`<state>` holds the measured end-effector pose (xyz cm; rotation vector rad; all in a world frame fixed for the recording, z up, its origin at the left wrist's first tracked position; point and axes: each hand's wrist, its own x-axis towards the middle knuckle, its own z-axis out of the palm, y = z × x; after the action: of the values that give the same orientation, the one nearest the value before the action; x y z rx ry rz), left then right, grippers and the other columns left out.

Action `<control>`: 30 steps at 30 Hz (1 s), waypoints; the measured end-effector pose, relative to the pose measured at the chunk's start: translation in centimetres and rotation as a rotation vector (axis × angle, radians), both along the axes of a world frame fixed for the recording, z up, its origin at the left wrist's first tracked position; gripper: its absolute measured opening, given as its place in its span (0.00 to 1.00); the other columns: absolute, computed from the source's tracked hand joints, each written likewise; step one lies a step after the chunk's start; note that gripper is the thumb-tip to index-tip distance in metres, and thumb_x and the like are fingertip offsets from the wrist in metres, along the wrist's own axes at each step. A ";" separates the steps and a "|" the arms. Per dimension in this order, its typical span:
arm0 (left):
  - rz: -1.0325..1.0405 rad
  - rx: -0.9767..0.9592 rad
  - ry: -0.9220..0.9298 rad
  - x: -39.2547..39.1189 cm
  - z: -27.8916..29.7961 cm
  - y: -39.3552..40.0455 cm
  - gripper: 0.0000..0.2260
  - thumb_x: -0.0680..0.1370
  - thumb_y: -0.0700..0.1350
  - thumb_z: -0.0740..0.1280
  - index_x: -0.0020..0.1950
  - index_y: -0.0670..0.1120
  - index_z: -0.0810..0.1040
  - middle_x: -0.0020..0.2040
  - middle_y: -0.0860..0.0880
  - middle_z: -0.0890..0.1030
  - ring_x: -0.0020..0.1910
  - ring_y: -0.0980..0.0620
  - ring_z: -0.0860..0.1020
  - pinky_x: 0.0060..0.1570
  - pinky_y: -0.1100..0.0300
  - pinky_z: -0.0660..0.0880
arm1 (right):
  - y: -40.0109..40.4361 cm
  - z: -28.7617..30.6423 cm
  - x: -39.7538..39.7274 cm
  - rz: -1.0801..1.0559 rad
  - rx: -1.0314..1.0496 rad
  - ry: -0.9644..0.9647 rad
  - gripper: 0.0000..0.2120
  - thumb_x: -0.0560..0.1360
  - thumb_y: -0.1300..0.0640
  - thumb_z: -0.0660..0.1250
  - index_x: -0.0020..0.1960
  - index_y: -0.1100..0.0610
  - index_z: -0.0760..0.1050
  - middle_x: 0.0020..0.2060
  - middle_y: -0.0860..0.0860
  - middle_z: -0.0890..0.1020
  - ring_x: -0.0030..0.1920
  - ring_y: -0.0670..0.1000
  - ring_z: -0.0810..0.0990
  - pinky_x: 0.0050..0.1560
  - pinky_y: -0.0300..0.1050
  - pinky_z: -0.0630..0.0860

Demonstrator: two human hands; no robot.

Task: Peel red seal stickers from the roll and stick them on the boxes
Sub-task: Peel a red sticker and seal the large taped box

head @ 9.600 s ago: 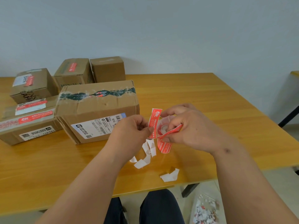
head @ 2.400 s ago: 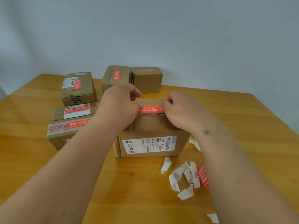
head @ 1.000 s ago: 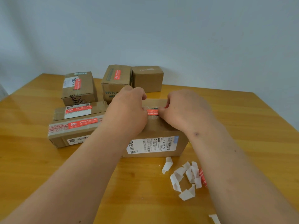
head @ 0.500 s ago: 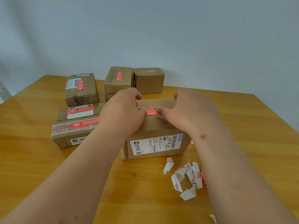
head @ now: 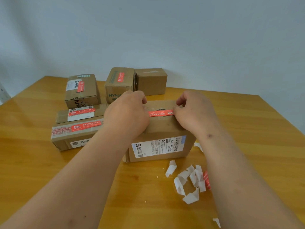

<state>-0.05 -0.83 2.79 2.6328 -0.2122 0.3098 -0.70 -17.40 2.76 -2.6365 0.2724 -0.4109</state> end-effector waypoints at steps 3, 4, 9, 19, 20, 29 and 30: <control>0.006 -0.005 0.008 0.1 0.1 -0.2 0.10 0.79 0.48 0.64 0.60 0.54 0.75 0.55 0.53 0.76 0.50 0.50 0.76 0.49 0.49 0.78 | -0.1 -0.1 0.2 -0.010 0.029 -0.003 0.06 0.73 0.46 0.64 0.46 0.48 0.73 0.48 0.47 0.76 0.51 0.52 0.75 0.46 0.47 0.73; 0.006 0.009 0.009 0.1 0.2 -0.3 0.10 0.79 0.51 0.64 0.59 0.54 0.75 0.54 0.53 0.77 0.49 0.50 0.76 0.47 0.50 0.78 | -0.1 -0.1 0.2 -0.016 0.023 0.008 0.08 0.72 0.44 0.65 0.45 0.47 0.73 0.47 0.47 0.76 0.50 0.52 0.75 0.45 0.47 0.73; 0.006 0.011 0.020 0.3 0.1 -0.4 0.09 0.78 0.53 0.64 0.57 0.54 0.76 0.51 0.53 0.77 0.48 0.51 0.76 0.46 0.52 0.77 | -0.7 0.0 0.4 -0.035 0.035 0.015 0.05 0.72 0.51 0.63 0.48 0.49 0.74 0.48 0.47 0.78 0.49 0.51 0.76 0.45 0.46 0.73; 0.029 0.062 0.063 -0.8 0.2 -0.9 0.24 0.71 0.70 0.64 0.57 0.54 0.72 0.51 0.54 0.73 0.49 0.51 0.75 0.55 0.45 0.75 | -0.7 -0.4 -0.9 0.072 0.054 0.012 0.15 0.67 0.40 0.70 0.49 0.45 0.72 0.49 0.46 0.73 0.52 0.50 0.73 0.46 0.44 0.71; 0.029 0.072 0.062 -0.9 0.1 -1.0 0.23 0.71 0.69 0.65 0.57 0.54 0.71 0.51 0.54 0.73 0.48 0.51 0.75 0.55 0.45 0.75 | -0.7 -0.3 -1.0 0.073 0.046 0.019 0.15 0.67 0.42 0.70 0.49 0.45 0.72 0.49 0.46 0.72 0.52 0.50 0.72 0.45 0.43 0.70; -0.016 -0.197 0.016 -1.2 -0.4 0.0 0.19 0.74 0.36 0.66 0.62 0.52 0.74 0.53 0.54 0.71 0.51 0.51 0.73 0.59 0.47 0.74 | -1.7 -0.9 -1.5 0.016 0.140 -0.047 0.06 0.71 0.52 0.67 0.48 0.49 0.73 0.50 0.49 0.73 0.48 0.49 0.74 0.42 0.41 0.66; -0.009 -0.214 0.009 -1.2 -0.5 0.1 0.19 0.74 0.36 0.66 0.62 0.52 0.74 0.54 0.53 0.72 0.51 0.52 0.73 0.58 0.49 0.75 | -1.7 -0.8 -1.5 0.010 0.149 -0.054 0.06 0.72 0.52 0.66 0.48 0.49 0.73 0.51 0.49 0.74 0.47 0.49 0.74 0.41 0.40 0.66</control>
<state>-1.26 -0.71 2.26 2.4209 -0.1779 0.3003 -2.22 -19.11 1.96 -2.4763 0.2615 -0.4401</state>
